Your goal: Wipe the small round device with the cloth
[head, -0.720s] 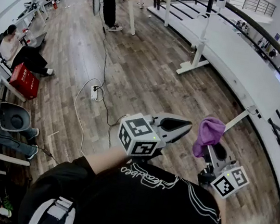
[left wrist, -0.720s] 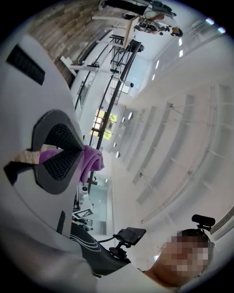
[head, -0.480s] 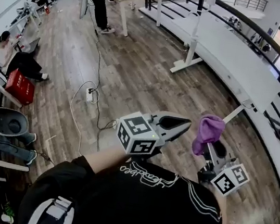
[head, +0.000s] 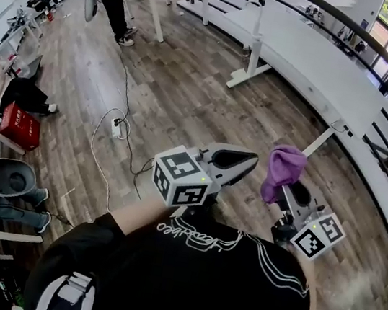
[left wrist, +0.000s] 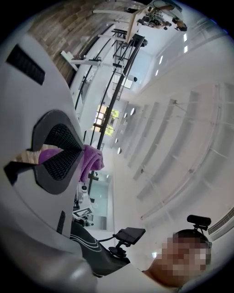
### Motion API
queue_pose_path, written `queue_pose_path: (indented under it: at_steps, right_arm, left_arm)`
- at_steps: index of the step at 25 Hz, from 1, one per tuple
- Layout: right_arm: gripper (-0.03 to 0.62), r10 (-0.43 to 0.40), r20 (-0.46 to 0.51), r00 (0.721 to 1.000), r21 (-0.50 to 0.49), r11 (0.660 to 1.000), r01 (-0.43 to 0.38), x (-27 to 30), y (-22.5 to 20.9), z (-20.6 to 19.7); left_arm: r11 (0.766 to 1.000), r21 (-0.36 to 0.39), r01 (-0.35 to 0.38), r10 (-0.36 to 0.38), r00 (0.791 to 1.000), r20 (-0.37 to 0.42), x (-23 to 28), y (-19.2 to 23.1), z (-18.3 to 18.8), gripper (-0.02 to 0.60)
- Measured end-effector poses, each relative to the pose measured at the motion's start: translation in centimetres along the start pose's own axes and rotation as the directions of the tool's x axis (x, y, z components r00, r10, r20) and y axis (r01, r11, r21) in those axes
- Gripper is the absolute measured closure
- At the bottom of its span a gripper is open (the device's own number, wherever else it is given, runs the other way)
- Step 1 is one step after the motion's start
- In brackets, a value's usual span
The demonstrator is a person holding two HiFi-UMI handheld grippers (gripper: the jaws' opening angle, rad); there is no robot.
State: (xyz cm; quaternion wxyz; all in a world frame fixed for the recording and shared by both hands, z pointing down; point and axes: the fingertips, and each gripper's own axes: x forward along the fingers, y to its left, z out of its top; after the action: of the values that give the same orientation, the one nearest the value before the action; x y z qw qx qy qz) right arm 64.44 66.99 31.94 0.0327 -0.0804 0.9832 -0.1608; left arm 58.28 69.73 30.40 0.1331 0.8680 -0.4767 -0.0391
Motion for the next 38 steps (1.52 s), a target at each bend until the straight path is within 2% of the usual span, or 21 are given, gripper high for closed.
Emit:
queue_pose_path:
  at_steps: [5, 11, 16, 21, 26, 31, 38]
  right_arm:
    - [0.522, -0.007, -0.025, 1.000, 0.035, 0.999, 0.007, 4.1, -3.4, -1.0]
    - [0.522, -0.021, -0.058, 0.998, 0.074, 0.997, 0.025, 12.1, -10.0, -1.0]
    - [0.522, -0.018, -0.075, 0.997, 0.086, 0.996, 0.024, 21.0, -16.7, 0.1]
    - [0.522, -0.001, -0.086, 0.996, 0.099, 0.995, 0.010, 29.3, -20.7, 1.2]
    - [0.522, 0.017, -0.091, 0.996, 0.072, 0.997, -0.010, 37.1, -24.1, 2.9]
    - [0.522, 0.015, -0.083, 0.996, 0.037, 0.999, -0.012, 41.5, -26.5, 4.7]
    - [0.522, -0.012, -0.082, 0.997, 0.041, 0.999, 0.016, 44.3, -30.8, 5.4]
  left_arm:
    - [0.999, -0.050, -0.015, 0.015, 1.000, -0.004, 0.8, 5.8, -0.7, 0.574]
    - [0.996, -0.084, -0.028, 0.026, 0.999, -0.027, 3.6, 15.8, 0.4, 0.574]
    - [0.994, -0.104, -0.046, 0.042, 0.998, -0.046, 6.4, 26.3, 2.3, 0.574]
    - [0.994, -0.097, -0.052, 0.046, 0.997, -0.062, 7.0, 35.0, 4.9, 0.574]
    - [0.995, -0.086, -0.043, 0.040, 0.998, -0.039, 7.3, 43.0, 8.1, 0.574]
    - [0.995, -0.083, -0.060, 0.057, 0.997, -0.043, 8.2, 48.8, 10.0, 0.574]
    - [0.995, -0.092, -0.049, 0.045, 0.998, -0.043, 10.5, 53.2, 10.7, 0.574]
